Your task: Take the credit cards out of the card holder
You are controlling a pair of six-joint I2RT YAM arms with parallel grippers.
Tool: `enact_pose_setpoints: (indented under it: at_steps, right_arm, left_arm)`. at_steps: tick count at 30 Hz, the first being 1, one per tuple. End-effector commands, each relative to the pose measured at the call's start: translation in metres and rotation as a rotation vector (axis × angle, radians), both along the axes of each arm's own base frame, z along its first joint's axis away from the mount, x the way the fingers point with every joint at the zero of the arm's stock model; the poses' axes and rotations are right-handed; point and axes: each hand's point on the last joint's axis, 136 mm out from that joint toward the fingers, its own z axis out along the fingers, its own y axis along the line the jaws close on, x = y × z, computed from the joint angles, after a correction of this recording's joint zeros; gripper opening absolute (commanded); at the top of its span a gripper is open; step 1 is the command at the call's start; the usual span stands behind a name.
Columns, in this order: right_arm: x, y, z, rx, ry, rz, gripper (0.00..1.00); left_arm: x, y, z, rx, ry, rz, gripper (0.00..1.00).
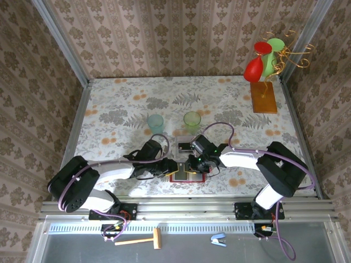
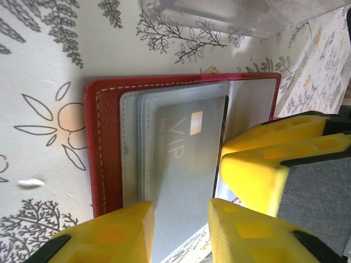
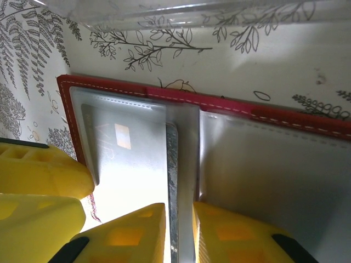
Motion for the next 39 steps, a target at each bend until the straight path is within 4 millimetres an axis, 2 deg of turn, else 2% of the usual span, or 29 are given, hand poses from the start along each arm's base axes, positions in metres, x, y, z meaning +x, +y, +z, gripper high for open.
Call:
enact_pose_setpoints:
  at_steps: [1,4,11,21,39]
  right_arm:
    - [0.004,0.0,0.012,-0.013,-0.036,0.001,0.2]
    - [0.006,0.003,0.019,0.007,-0.048,-0.002,0.2]
    - [0.008,0.011,0.024,0.065,-0.051,-0.011,0.2]
    - [0.008,0.014,0.017,0.081,-0.031,-0.021,0.21]
    - [0.001,0.003,-0.001,0.009,0.003,-0.015,0.24]
  left_arm:
    - [0.0,0.007,0.002,0.01,-0.011,0.014,0.33]
    - [0.002,0.011,0.002,0.029,-0.023,0.021,0.33]
    - [-0.001,0.013,-0.011,0.027,0.006,0.028,0.28]
    - [-0.005,0.016,-0.02,0.034,0.025,0.029,0.19]
    - [-0.008,0.019,-0.023,0.046,0.034,0.033,0.18]
